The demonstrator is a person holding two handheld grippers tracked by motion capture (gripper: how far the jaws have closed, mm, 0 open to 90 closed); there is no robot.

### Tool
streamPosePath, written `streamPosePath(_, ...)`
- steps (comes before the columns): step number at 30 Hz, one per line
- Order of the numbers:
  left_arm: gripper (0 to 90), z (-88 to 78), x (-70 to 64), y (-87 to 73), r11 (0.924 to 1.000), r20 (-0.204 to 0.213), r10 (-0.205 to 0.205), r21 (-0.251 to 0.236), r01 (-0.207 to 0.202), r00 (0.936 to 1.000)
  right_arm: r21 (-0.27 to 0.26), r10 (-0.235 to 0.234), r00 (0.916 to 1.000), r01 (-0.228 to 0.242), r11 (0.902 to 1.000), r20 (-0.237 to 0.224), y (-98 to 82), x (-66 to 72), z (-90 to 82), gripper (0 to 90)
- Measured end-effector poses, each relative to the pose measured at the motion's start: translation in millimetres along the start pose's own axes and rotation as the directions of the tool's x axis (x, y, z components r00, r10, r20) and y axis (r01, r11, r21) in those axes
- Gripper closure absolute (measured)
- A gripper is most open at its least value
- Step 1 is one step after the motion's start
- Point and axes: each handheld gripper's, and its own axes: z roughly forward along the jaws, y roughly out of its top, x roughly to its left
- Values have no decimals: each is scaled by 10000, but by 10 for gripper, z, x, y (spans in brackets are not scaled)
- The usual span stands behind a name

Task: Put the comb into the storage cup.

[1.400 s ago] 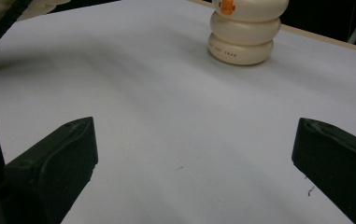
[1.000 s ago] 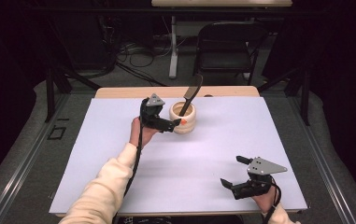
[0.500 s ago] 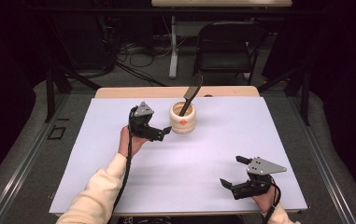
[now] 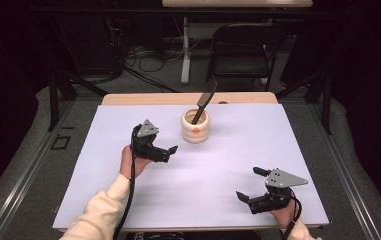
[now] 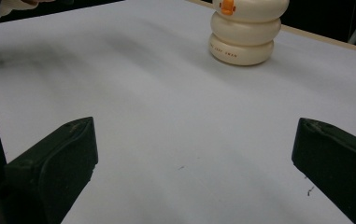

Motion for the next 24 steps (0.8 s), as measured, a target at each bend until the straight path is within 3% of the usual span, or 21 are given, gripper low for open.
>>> streamPosePath(5,0,-98,-31,-69,9998,-131,-18,-205,15,9999,27,-37,10000,37,10000,23,2,6,1,0)
streamPosePath(24,0,-352,-190,-306,9998,-189,134,-134,-136,9997,16,-95,10000,95,10000,30,3,9,-9,0)
